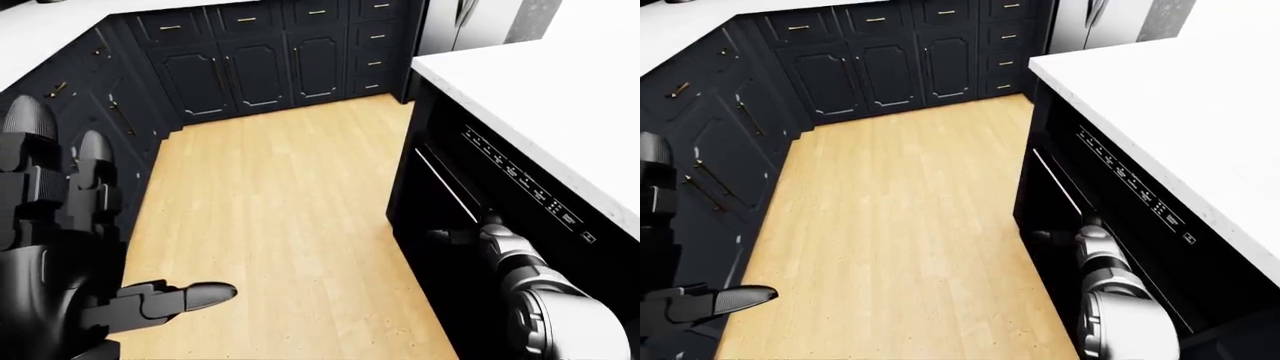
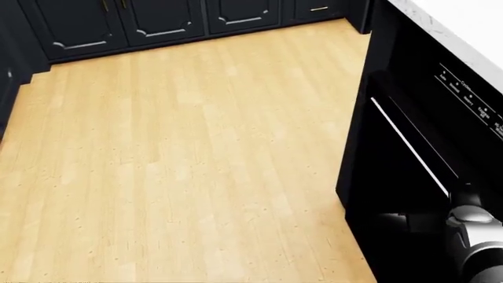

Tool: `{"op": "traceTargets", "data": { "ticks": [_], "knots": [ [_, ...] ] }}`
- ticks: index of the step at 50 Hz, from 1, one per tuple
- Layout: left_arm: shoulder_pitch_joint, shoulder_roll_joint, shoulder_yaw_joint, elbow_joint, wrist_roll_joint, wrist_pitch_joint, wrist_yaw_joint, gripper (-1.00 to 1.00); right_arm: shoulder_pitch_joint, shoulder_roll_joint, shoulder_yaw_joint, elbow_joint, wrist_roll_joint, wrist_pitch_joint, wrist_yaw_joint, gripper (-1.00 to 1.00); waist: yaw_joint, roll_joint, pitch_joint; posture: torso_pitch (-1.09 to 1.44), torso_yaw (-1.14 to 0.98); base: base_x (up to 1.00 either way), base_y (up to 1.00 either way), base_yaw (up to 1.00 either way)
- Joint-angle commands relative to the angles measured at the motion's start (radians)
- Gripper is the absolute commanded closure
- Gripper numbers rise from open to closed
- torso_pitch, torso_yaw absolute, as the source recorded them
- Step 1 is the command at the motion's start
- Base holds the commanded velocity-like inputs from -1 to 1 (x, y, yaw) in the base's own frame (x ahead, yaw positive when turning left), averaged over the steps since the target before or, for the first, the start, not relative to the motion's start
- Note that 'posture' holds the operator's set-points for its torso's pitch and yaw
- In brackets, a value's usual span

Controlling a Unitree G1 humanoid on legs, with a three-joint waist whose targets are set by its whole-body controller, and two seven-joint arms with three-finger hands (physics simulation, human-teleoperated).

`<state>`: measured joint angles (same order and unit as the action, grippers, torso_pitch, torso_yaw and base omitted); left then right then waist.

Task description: Close the dishwasher door

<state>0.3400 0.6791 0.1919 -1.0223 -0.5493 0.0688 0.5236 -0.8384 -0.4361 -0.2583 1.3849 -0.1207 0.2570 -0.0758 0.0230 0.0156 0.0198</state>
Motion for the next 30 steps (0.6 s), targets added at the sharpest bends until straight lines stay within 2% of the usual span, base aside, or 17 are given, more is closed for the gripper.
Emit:
{"op": "traceTargets", "data": {
  "ticks": [1,19,26,30],
  "knots": [
    [-0.008,0.003,0.017,-0.025,0.018,-0.019,-0.006,-1.0,-0.036,-0.025,-0.002,-0.037,-0.001,-0.021,-0.01,-1.0,0.0,-0.004,-0.019,0.0,0.0,0.0,0.0,0.0],
    [-0.007,0.002,-0.007,-0.025,0.035,-0.024,-0.004,-1.0,-0.034,-0.096,-0.027,-0.039,0.032,-0.032,-0.052,-1.0,0.001,-0.01,-0.017,0.0,0.0,0.0,0.0,0.0],
    [-0.018,-0.02,-0.03,-0.025,0.06,-0.011,-0.014,-1.0,-0.033,-0.139,-0.043,-0.041,0.054,-0.029,-0.061,-1.0,0.002,-0.012,-0.016,0.0,0.0,0.0,0.0,0.0],
    [-0.017,-0.024,-0.042,-0.025,0.071,-0.012,-0.016,-1.0,-0.034,-0.13,-0.042,-0.041,0.063,-0.077,-0.039,-1.0,0.001,-0.013,-0.016,0.0,0.0,0.0,0.0,0.0]
  ]
}}
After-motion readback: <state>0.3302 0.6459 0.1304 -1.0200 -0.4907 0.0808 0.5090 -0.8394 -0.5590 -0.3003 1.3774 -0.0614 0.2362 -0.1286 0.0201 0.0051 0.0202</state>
